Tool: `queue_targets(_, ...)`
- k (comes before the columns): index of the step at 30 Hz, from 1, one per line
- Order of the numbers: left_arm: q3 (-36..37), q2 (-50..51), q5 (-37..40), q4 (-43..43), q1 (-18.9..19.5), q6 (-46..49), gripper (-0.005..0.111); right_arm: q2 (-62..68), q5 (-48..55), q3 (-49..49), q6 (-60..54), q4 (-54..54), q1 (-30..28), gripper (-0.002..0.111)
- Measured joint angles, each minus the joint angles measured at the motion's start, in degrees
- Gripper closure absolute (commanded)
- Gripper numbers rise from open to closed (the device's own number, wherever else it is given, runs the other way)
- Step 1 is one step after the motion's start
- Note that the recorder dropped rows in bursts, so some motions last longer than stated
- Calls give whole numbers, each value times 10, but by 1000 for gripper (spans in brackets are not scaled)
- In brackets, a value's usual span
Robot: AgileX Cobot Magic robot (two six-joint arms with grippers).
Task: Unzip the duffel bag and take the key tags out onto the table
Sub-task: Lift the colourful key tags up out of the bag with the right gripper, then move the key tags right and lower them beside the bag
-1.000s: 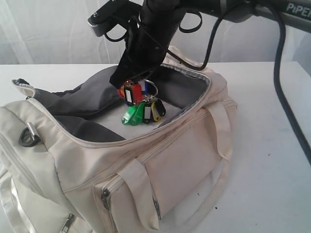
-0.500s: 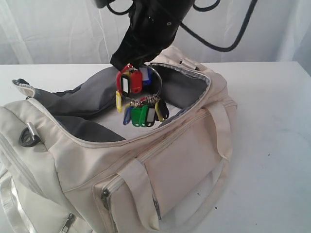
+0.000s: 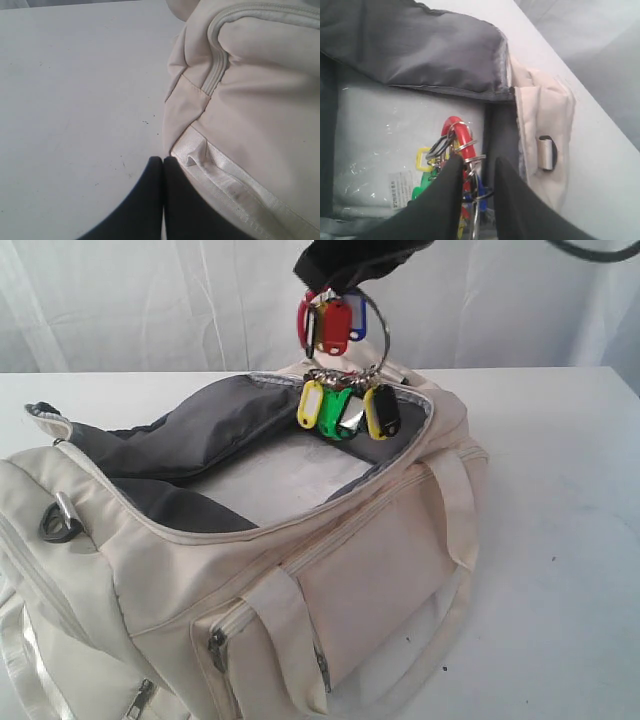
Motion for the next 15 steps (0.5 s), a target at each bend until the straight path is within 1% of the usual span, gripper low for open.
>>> queue_targets(10,0,0,0,0,0,0,107,-60,68,1,30,0,-80,108)
queue_targets(15,0,0,0,0,0,0,107,-87,74,38,43,-3,-111,108)
